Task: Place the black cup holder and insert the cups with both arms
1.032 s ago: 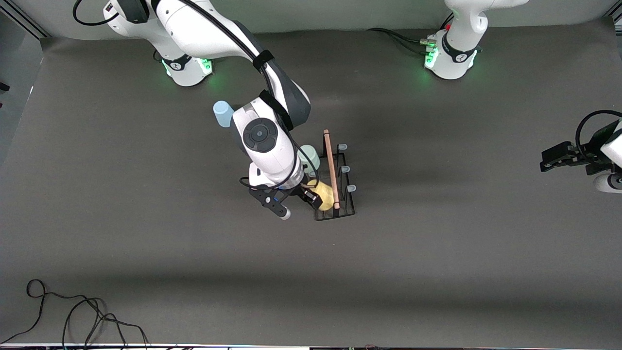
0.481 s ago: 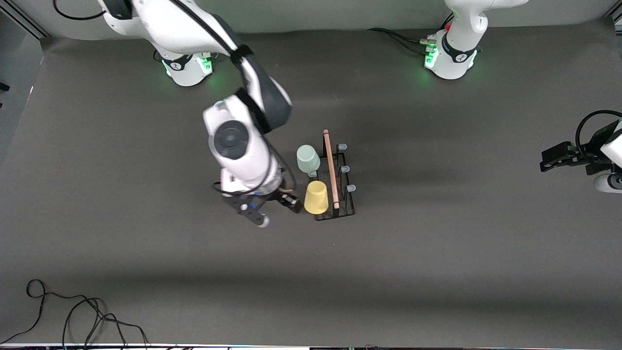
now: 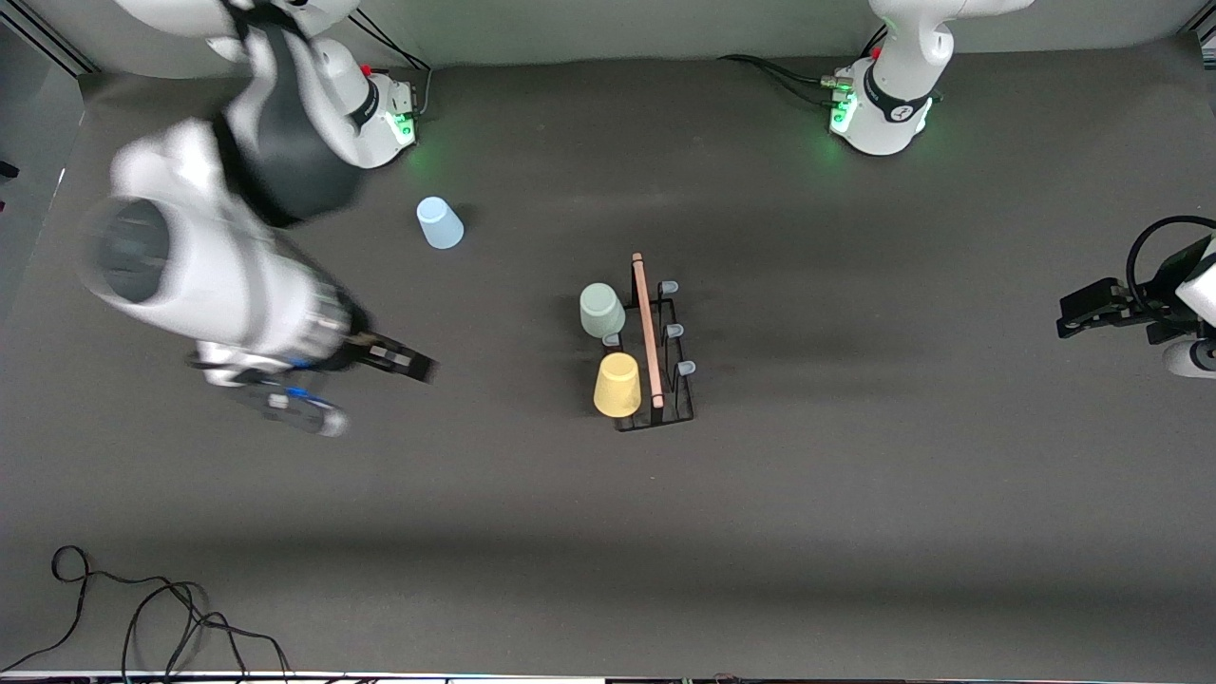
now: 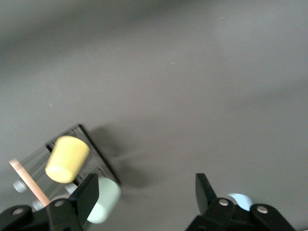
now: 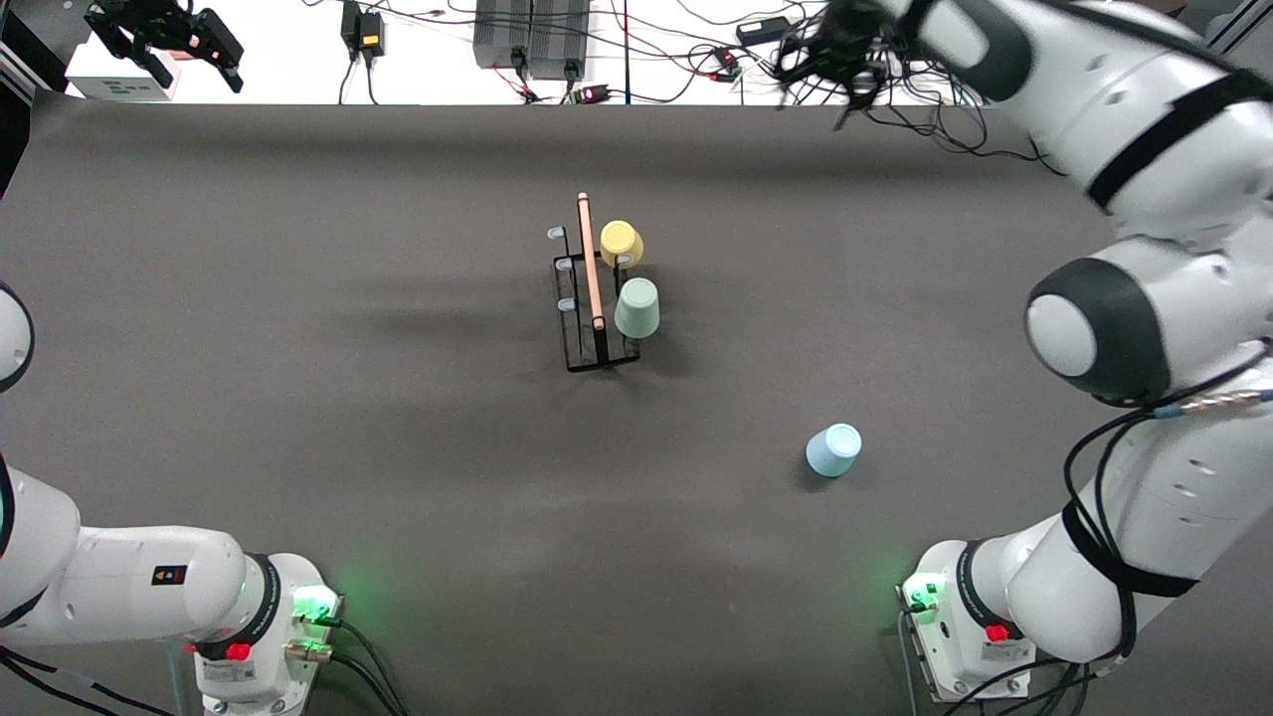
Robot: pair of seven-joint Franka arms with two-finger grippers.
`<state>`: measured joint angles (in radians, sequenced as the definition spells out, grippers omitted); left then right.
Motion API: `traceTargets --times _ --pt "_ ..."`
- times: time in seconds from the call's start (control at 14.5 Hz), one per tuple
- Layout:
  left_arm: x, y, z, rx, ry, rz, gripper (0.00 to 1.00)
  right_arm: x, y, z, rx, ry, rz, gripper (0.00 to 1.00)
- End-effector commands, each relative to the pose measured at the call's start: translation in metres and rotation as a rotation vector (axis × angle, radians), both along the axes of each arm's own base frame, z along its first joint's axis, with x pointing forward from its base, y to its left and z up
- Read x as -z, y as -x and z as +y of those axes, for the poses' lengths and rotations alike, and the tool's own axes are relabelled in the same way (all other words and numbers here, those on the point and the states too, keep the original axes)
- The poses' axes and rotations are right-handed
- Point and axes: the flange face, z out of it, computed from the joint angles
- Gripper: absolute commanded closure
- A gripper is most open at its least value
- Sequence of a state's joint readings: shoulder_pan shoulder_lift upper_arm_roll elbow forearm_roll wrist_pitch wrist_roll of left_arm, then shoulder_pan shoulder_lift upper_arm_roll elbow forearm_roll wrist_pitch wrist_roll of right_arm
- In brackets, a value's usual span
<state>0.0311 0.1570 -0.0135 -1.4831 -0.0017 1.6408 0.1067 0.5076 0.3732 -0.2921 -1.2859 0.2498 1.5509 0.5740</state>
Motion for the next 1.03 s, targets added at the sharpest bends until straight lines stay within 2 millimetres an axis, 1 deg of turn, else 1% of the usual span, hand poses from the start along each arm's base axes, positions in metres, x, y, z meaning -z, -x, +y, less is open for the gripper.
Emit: traceTargets --times 0.0,0.14,0.21,0.28,0.41,0.48,0.55,0.62,0.76,0.96 --pt "-0.002 0.002 -0.001 0.007 -0.016 -0.013 0.00 -0.037 0.015 -0.068 -0.098 -0.016 0.018 0.08" --pt "-0.001 0.002 -0.001 0.007 -0.016 -0.007 0.00 -0.060 0.027 -0.111 -0.120 -0.012 0.023 0.06" --pt "0.000 0.002 -0.002 0.007 -0.018 -0.004 0.00 -0.071 0.034 -0.126 -0.149 -0.003 0.023 0.00" --pt "0.001 0.003 -0.001 0.006 -0.018 0.000 0.00 -0.079 0.039 -0.144 -0.188 0.019 0.020 0.00" --pt "0.001 0.004 -0.001 0.006 -0.018 0.004 0.00 -0.088 0.047 -0.172 -0.238 0.031 0.025 0.00" --pt "0.002 0.004 -0.001 0.006 -0.018 0.006 0.00 -0.088 0.048 -0.184 -0.249 0.046 0.027 0.00" --pt "0.001 0.005 0.000 0.004 -0.018 0.004 0.00 -0.087 0.049 -0.192 -0.267 0.065 0.033 0.00" --pt "0.001 0.005 0.000 0.006 -0.018 0.006 0.00 -0.086 0.049 -0.195 -0.270 0.076 0.038 0.00" --pt "0.000 0.005 -0.001 0.006 -0.018 0.003 0.00 -0.084 0.049 -0.207 -0.249 0.075 0.044 0.00" --pt "-0.001 0.006 -0.001 0.006 -0.018 0.003 0.00 -0.084 0.050 -0.210 -0.246 0.077 0.044 0.00"
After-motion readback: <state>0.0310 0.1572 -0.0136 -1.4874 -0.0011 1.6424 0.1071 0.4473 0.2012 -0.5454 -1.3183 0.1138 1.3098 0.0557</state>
